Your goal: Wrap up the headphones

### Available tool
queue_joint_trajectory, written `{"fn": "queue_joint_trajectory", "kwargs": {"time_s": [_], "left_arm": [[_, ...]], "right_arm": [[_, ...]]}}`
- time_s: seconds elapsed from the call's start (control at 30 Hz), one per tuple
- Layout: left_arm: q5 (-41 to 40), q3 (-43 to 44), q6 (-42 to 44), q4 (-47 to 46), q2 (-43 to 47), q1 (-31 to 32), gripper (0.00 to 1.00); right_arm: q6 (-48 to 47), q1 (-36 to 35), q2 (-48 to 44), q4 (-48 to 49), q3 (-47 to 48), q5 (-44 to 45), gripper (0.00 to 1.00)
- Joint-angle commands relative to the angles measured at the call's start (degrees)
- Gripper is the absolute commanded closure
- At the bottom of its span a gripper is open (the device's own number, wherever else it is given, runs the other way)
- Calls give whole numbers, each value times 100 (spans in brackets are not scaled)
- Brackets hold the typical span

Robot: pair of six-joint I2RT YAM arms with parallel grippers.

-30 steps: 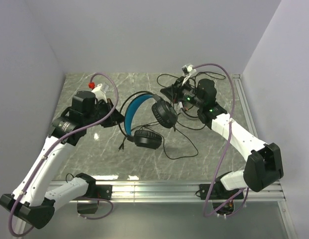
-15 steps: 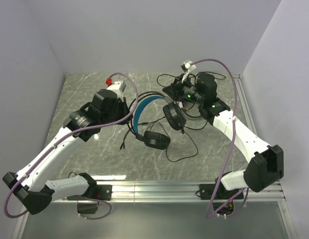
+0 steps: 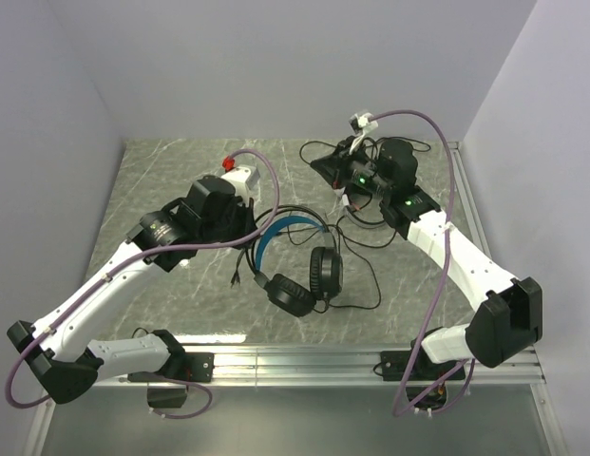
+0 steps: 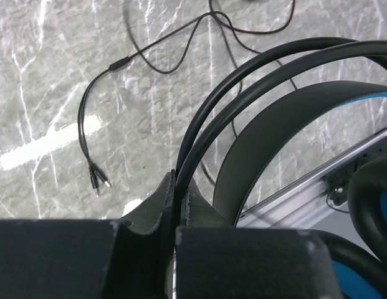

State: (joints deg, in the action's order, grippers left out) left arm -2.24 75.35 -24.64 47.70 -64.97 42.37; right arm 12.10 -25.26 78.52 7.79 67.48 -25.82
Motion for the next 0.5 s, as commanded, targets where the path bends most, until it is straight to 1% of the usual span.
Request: {"fn": "queue_joint_trajectory", "kwargs": {"time_s": [0.0, 0.17, 0.23, 0.27, 0.3, 0.33, 0.4, 0.47], "left_arm": [[50, 146, -198, -130, 213, 8, 100], [-215, 155, -304, 54, 64, 17, 100], [-416, 216, -435, 151, -16, 8, 100], [-696, 260, -506, 256, -33, 8, 100], [-725, 304, -567, 292, -51, -1, 100], [-708, 426, -594, 301, -51, -44, 100], [-699, 541, -690, 345, -25, -141, 100], [-716, 700, -761, 345, 11, -386, 100]], "right_arm": [[231, 3, -223, 600, 107, -89, 95], [416, 12, -241, 785, 37, -107, 100], [442, 30, -250, 768, 45, -116, 100], [434, 38, -250, 715, 72, -107, 97], [460, 47, -250, 550, 81, -72, 88], [478, 56, -267, 452, 72, -28, 84], [643, 108, -424, 276, -85, 244, 79], [846, 196, -626, 424, -681, 289, 74]]}}
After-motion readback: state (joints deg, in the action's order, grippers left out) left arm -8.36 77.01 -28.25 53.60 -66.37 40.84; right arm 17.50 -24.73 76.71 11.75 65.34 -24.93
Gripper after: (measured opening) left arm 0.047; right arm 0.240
